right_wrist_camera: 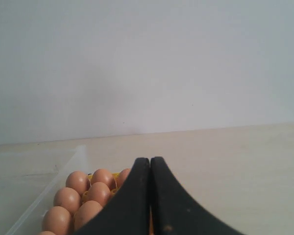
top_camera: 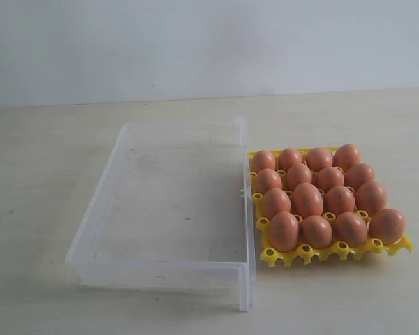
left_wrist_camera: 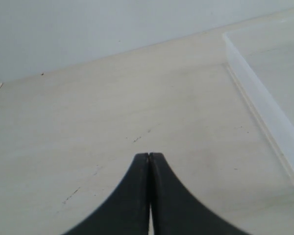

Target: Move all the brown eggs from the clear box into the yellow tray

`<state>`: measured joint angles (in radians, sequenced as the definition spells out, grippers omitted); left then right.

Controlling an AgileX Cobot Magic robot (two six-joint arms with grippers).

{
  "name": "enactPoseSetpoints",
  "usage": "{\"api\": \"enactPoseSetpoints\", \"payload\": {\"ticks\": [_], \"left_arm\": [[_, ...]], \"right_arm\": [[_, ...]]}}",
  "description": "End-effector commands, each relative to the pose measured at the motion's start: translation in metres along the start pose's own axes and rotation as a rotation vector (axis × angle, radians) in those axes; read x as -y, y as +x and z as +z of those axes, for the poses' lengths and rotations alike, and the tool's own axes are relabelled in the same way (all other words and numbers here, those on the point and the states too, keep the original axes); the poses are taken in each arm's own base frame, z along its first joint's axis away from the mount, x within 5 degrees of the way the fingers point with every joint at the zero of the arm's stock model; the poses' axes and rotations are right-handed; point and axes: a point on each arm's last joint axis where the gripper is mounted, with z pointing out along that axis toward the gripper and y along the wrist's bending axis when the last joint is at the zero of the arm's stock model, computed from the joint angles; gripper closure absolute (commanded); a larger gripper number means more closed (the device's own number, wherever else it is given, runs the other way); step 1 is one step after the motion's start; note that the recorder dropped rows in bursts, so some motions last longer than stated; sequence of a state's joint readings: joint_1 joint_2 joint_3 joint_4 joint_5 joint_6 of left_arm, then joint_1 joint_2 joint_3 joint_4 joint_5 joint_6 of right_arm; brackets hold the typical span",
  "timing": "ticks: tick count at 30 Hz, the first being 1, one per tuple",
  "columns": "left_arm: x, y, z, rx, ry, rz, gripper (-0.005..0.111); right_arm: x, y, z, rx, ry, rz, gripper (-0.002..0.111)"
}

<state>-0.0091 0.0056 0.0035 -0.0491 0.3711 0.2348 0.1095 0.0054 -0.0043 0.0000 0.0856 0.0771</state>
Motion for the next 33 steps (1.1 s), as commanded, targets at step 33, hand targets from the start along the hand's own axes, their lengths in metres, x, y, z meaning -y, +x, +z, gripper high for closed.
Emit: {"api": "enactPoseSetpoints", "payload": {"ticks": [33], "left_arm": [[-0.0003, -0.0020, -0.0008, 0.016, -0.002, 0.001, 0.107]], "right_arm": [[0.0036, 0.0005, -0.0004, 0.010, 0.063, 0.001, 0.108]]}}
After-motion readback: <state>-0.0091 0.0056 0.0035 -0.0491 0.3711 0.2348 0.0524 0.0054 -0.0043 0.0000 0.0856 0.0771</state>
